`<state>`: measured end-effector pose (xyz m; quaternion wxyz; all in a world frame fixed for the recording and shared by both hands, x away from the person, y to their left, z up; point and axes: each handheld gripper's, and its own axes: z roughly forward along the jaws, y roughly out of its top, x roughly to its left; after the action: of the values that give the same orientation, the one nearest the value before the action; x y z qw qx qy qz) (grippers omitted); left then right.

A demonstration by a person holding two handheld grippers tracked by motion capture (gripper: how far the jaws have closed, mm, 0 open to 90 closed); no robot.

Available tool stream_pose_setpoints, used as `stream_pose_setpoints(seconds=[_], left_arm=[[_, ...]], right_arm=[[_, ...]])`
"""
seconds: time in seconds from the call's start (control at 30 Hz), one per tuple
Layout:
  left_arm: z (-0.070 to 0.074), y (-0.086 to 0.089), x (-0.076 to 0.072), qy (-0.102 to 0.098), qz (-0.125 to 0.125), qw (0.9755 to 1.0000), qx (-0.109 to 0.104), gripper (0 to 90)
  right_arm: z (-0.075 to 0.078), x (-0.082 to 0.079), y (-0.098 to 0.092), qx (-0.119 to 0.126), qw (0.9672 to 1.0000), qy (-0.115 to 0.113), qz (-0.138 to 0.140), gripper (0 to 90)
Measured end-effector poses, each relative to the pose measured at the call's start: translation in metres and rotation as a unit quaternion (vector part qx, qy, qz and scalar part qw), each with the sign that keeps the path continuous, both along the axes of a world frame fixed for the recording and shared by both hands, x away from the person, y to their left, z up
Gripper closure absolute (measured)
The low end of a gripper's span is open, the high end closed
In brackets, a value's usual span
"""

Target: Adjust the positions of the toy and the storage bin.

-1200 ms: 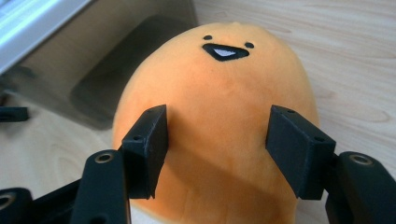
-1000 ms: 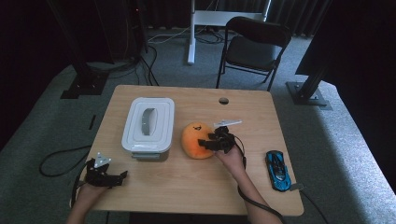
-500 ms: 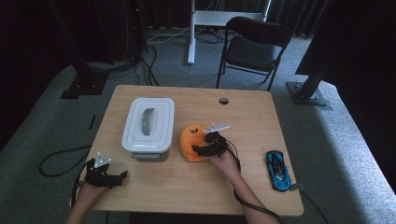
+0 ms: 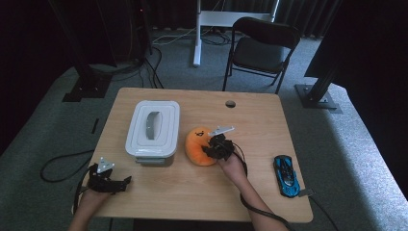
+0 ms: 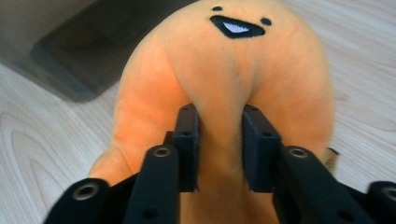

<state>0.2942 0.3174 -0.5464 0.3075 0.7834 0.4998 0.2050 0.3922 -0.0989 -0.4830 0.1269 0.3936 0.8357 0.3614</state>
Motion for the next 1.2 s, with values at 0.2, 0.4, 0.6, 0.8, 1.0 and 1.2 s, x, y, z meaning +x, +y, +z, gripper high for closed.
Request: stream_pose_setpoints(seconds=[0.2,0.4,0.6,0.8,1.0,1.2], left_arm=[[0.000,0.000,0.000,0.000,0.000,1.0000,0.000,1.4],[0.000,0.000,0.000,0.000,0.000,1.0000,0.000,1.4],[0.000,0.000,0.000,0.000,0.000,1.0000,0.000,1.4],[0.000,0.000,0.000,0.000,0.000,1.0000,0.000,1.4],[0.000,0.000,0.000,0.000,0.000,1.0000,0.000,1.4],[0.000,0.000,0.000,0.000,0.000,1.0000,0.000,1.4]], right_arm=[[0.010,-0.001,-0.012,0.022,0.9996,-0.007,-0.019,76.5],[0.020,-0.002,-0.022,0.023,0.9993,-0.015,-0.024,77.2],[0.034,0.000,-0.044,0.033,0.9984,-0.024,-0.040,77.4],[0.043,0.002,-0.069,0.044,0.9967,-0.029,-0.062,77.5],[0.051,0.004,-0.092,0.049,0.9946,-0.036,-0.084,77.4],[0.056,0.006,-0.114,0.052,0.9920,-0.042,-0.107,77.4]])
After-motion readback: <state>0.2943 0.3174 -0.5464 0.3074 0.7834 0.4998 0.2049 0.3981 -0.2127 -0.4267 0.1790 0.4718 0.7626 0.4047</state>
